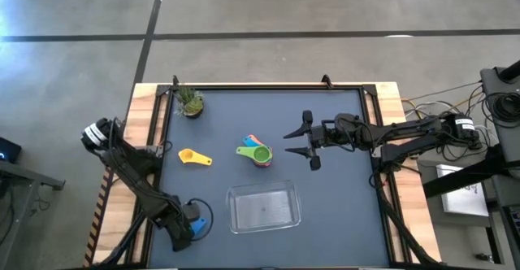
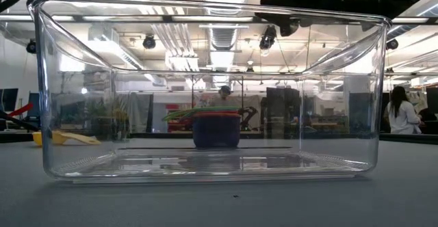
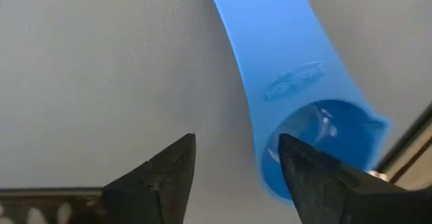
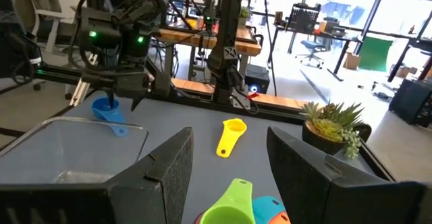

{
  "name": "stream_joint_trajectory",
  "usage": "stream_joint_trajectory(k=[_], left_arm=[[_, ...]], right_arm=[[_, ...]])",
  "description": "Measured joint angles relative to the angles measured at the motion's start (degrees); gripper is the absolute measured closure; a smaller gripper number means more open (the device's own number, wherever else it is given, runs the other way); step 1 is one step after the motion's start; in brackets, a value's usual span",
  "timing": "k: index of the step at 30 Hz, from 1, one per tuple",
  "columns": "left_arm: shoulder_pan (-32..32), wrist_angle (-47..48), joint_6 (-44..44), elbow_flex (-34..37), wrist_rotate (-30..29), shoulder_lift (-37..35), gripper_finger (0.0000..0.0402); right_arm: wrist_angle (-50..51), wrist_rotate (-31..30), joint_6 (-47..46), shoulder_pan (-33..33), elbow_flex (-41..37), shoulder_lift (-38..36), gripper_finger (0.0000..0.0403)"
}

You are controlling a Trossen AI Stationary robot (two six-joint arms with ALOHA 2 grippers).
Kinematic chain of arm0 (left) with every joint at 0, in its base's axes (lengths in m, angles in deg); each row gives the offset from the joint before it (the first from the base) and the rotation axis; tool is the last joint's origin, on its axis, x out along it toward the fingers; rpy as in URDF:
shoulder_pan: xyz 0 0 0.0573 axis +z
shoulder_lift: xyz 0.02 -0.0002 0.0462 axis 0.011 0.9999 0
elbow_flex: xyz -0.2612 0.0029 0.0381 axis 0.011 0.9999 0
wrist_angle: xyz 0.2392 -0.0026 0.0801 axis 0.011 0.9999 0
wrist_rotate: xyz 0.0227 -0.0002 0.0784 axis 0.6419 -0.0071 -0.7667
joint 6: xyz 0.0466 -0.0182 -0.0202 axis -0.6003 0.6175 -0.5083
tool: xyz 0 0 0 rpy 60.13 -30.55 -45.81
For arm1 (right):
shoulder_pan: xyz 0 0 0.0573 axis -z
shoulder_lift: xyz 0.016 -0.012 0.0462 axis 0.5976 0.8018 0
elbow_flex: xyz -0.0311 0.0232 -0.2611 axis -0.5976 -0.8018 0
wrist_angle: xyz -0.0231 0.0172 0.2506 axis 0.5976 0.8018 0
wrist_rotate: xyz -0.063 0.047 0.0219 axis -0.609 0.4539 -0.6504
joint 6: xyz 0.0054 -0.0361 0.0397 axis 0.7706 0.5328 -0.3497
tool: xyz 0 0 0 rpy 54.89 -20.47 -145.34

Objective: Nest measuring cups in basket
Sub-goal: Stack the blue measuring cup on top of the green measuring cup

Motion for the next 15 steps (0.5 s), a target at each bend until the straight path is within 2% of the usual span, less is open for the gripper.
stream_joint_trajectory(k=[6, 11, 15], left_arm=[[0.03, -0.17, -5.69, -0.31, 1.12, 3.25, 0.0278], [0.75, 0.26, -6.55, -0.36, 1.24, 3.03, 0.0378], [1.31, 4.10, -4.00, -0.26, -3.40, 1.05, 0.0393]], right_arm=[[0.68, -0.13, -0.07, 0.00, 0.00, 0.00, 0.0225], [1.06, -0.14, -0.03, 0.00, -0.02, 0.00, 0.0225], [1.07, -0.15, -0.16, 0.00, -0.02, 0.00, 0.0225]])
